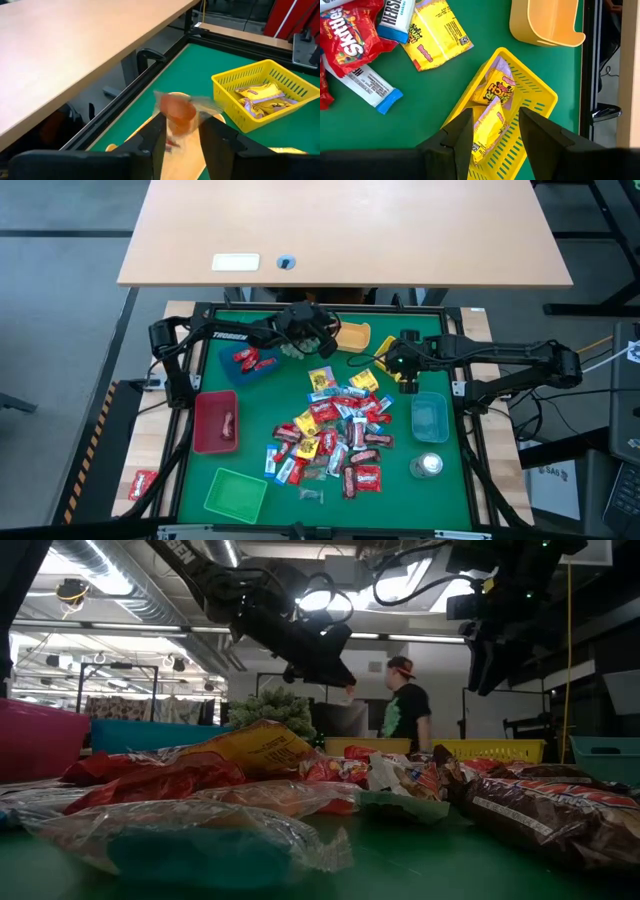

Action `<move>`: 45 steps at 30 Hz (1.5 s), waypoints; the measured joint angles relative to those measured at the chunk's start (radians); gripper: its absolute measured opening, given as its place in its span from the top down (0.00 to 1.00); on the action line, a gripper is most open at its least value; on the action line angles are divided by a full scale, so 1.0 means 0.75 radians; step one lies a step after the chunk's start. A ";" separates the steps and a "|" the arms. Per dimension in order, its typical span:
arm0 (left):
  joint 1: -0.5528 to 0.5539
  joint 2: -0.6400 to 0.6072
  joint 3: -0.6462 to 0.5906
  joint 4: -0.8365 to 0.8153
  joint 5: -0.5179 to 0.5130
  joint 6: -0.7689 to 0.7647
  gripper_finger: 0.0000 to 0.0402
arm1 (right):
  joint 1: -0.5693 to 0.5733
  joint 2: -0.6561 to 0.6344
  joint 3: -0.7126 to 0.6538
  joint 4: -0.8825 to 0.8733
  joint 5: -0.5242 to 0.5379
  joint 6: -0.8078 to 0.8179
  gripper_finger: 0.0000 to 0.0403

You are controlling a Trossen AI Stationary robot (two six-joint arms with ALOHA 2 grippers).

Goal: Sort candy
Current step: Put the orange gummy into the orange bin, then put the blue gummy into the orange bin

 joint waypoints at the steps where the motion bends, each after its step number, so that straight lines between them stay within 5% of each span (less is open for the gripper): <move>1: 0.000 0.000 0.000 -0.001 0.000 0.000 0.73 | 0.000 0.000 0.000 0.000 0.000 0.000 0.61; 16: 0.017 0.001 0.000 -0.001 -0.015 0.001 0.65 | 0.000 0.000 0.000 0.027 -0.013 0.000 0.61; 28: -0.034 -0.184 0.000 -0.163 -0.010 0.117 0.65 | 0.000 0.018 0.000 0.501 -0.418 0.000 0.61; 45: -0.213 -0.361 -0.002 -0.490 -0.020 0.117 0.65 | 0.001 0.466 0.000 1.022 -0.522 -0.002 0.61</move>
